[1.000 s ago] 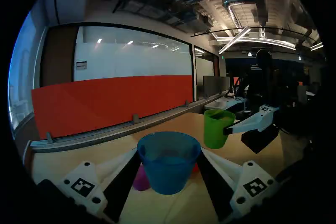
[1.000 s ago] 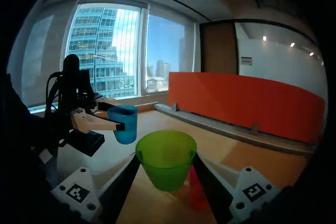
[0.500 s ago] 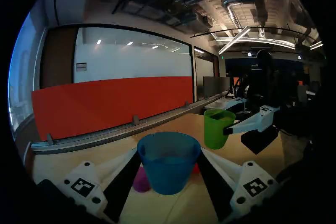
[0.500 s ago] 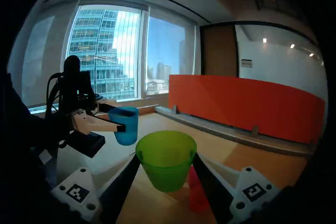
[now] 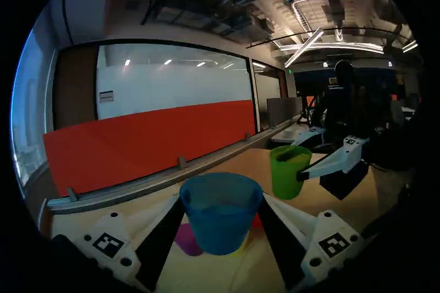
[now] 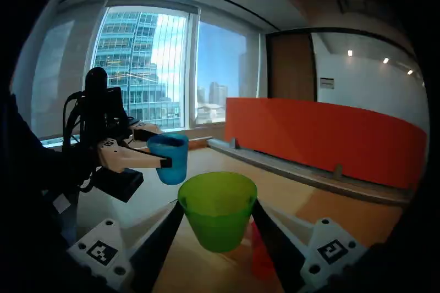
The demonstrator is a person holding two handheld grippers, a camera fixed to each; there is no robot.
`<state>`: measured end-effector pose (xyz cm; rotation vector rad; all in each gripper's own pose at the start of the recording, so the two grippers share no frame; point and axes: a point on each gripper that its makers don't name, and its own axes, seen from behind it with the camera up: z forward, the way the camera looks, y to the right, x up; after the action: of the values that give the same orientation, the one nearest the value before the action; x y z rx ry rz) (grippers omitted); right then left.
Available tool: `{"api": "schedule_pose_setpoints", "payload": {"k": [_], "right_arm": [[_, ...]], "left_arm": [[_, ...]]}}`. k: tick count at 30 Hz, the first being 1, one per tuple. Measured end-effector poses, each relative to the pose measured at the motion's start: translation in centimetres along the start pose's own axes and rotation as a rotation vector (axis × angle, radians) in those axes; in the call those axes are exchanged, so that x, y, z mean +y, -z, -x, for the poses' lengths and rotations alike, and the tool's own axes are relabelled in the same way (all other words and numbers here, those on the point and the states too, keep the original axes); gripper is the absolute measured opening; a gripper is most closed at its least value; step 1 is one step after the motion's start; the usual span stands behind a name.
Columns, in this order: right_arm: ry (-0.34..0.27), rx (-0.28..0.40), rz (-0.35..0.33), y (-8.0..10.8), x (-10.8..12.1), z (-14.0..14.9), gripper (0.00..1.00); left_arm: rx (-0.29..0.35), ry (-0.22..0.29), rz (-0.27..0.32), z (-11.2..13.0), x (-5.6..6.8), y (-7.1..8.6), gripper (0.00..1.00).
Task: Pour water
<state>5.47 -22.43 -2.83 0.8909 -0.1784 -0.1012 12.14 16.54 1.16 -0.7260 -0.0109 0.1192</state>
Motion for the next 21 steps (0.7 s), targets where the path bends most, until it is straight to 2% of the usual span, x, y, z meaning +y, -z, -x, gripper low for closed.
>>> {"api": "schedule_pose_setpoints", "payload": {"k": [21], "right_arm": [[0.001,0.001,-0.055,-1.1,-1.9,0.4,0.9]], "left_arm": [[0.012,-0.253,-0.043,-4.7,-0.8,-0.3,0.87]]}}
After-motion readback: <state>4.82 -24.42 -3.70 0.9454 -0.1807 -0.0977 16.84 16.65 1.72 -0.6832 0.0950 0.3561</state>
